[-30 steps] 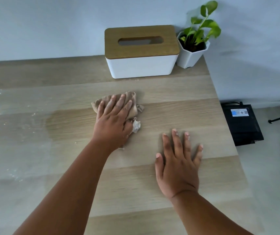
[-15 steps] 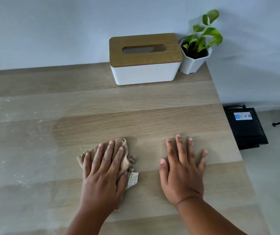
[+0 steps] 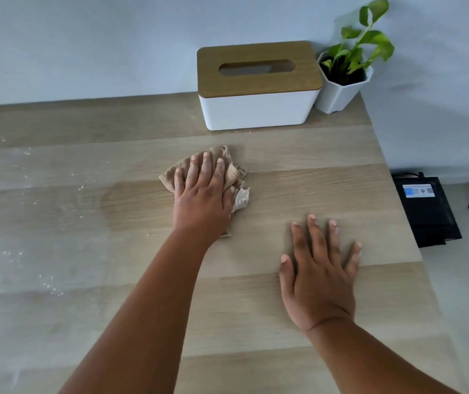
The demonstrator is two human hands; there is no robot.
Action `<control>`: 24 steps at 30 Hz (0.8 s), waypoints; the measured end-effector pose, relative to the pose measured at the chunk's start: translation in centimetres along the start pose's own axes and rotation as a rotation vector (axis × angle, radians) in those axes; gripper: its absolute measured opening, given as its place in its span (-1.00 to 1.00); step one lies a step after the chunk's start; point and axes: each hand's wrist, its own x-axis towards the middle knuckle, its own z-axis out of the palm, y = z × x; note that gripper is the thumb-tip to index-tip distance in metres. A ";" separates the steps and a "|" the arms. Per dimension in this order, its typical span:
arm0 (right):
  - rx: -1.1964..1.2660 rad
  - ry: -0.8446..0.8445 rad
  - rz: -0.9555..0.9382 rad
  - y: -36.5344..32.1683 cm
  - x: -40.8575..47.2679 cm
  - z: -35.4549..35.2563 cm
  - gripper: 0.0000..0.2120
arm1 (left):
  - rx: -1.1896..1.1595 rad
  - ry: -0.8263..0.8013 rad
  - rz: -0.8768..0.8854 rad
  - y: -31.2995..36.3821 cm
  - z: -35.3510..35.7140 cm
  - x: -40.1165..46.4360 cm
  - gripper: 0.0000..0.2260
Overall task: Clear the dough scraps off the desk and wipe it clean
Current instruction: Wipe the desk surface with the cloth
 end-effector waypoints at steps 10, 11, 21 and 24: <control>0.009 0.003 -0.005 0.0 0.0 -0.1 -0.40 | -0.001 0.171 0.126 -1.9 1.8 -14.8 -0.47; 0.010 0.002 -0.007 0.1 0.0 -0.1 -0.39 | 0.003 0.173 0.131 -2.0 2.1 -16.3 -0.46; 0.013 0.011 -0.012 -0.1 0.0 -0.2 -0.39 | 0.123 0.041 0.014 -2.5 1.0 -12.5 -0.31; 0.018 0.010 -0.010 -0.1 0.0 -0.3 -0.39 | 0.097 0.037 -0.104 -3.3 -0.3 -6.7 -0.24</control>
